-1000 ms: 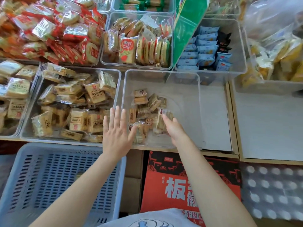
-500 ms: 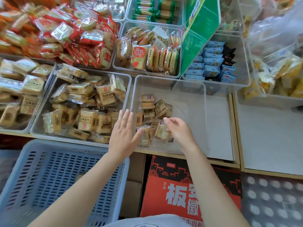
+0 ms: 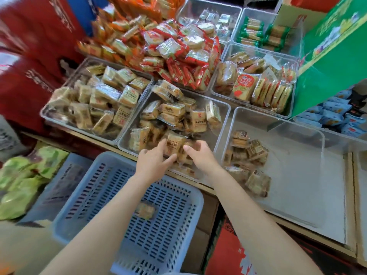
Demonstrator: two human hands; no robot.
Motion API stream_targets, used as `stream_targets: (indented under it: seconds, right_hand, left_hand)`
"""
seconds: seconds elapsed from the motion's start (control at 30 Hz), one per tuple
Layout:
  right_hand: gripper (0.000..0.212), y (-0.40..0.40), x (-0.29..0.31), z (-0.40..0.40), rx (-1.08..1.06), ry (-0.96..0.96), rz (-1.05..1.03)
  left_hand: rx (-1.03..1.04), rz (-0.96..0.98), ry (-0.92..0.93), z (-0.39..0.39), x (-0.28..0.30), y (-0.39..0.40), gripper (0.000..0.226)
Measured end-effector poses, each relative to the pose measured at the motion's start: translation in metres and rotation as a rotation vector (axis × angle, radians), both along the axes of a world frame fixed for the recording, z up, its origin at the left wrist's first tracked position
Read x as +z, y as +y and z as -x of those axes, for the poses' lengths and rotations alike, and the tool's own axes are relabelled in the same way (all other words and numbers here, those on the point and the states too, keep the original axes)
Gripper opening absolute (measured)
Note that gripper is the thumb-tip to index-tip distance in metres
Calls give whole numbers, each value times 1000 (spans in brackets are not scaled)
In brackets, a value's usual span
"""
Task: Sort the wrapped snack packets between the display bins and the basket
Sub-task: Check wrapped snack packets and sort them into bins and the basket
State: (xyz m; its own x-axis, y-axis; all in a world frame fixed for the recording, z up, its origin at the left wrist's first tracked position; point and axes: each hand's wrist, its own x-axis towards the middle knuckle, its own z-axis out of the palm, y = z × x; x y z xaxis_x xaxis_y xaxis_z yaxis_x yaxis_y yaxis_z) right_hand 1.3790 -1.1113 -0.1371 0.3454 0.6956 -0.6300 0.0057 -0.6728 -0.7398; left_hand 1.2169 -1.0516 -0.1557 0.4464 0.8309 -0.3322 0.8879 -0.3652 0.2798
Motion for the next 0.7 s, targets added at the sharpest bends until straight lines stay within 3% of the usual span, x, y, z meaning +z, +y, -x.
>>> stream_targets:
  seconds: [0.27,0.4,0.47,0.57,0.63,0.7]
  right_hand:
    - [83,18,-43,10,-181,16,112]
    - [75,18,-47,10,-199,56,106]
    - [50,16,-43,12,-220,96,80]
    - [31,12,-29,17,-230,171,4]
    - [29,8,-19,21,-251,222,-74]
    - [35,1,-3,25,-265,231,-129]
  left_hand:
    - [87,111,-21,-13,-3,23,74]
    - [89,119,-14,-13,-6,28,80]
    - [110,184,-53,-12,-6,29,81]
    - [230,373,-303,-8,3,32,69]
    - [314,481,-528,-4,12,33,60]
    - [328,519,-620,-1,23,29,50]
